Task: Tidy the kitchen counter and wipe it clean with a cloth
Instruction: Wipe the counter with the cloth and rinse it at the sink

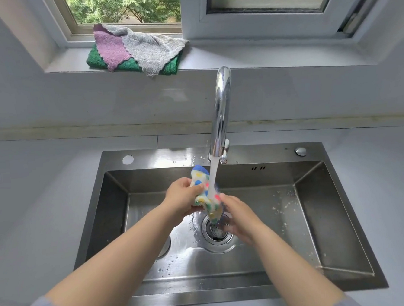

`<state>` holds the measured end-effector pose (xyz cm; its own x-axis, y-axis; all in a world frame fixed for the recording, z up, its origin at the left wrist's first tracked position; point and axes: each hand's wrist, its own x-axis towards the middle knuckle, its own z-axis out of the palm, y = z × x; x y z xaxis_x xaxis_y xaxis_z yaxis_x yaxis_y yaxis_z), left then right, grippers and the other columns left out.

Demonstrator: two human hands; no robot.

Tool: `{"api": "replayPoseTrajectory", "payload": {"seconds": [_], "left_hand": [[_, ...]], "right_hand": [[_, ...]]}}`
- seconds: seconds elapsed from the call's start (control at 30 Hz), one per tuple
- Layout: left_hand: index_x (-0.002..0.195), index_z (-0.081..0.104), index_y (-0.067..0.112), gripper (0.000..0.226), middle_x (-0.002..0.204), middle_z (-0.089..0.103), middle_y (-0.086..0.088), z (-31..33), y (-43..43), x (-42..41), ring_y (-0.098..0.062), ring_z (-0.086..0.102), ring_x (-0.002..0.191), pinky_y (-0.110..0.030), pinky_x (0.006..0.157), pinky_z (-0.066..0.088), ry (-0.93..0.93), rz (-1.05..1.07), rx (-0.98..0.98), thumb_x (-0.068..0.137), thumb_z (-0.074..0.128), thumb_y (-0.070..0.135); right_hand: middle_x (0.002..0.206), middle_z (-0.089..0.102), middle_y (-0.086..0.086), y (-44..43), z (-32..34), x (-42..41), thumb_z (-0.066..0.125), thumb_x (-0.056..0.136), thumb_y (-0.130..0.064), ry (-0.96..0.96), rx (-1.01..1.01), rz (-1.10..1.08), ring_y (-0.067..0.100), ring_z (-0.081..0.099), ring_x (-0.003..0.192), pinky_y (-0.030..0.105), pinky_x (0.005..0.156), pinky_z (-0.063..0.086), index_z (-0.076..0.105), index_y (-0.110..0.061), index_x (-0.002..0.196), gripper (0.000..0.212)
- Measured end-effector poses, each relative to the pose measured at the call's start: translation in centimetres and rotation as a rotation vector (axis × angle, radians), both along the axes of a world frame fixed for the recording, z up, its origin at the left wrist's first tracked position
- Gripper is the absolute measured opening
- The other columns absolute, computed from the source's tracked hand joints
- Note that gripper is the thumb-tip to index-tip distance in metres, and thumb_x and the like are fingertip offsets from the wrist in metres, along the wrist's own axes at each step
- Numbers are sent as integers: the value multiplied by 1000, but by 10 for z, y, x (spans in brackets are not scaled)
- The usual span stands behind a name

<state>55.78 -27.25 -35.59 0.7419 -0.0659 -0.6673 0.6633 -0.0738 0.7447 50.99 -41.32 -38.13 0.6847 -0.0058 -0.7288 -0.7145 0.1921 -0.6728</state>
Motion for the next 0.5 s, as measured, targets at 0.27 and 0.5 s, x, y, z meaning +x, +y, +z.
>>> {"api": "replayPoseTrajectory", "payload": {"seconds": [0.27, 0.5], "left_hand": [[88, 62, 8, 7, 90, 69, -15, 8, 5, -2, -26, 66, 75, -32, 60, 53, -151, 13, 67, 88, 65, 15], [102, 58, -1, 17, 107, 65, -25, 3, 3, 2, -31, 65, 87, -50, 82, 56, -148, 65, 51, 91, 60, 11]], "right_hand": [[96, 68, 4, 6, -1, -2, 55, 96, -25, -48, 166, -83, 14, 63, 76, 29, 69, 50, 61, -14, 109, 19], [92, 68, 6, -5, -2, -2, 54, 94, -5, -150, 167, -216, 13, 64, 74, 27, 70, 53, 62, -13, 101, 13]]}}
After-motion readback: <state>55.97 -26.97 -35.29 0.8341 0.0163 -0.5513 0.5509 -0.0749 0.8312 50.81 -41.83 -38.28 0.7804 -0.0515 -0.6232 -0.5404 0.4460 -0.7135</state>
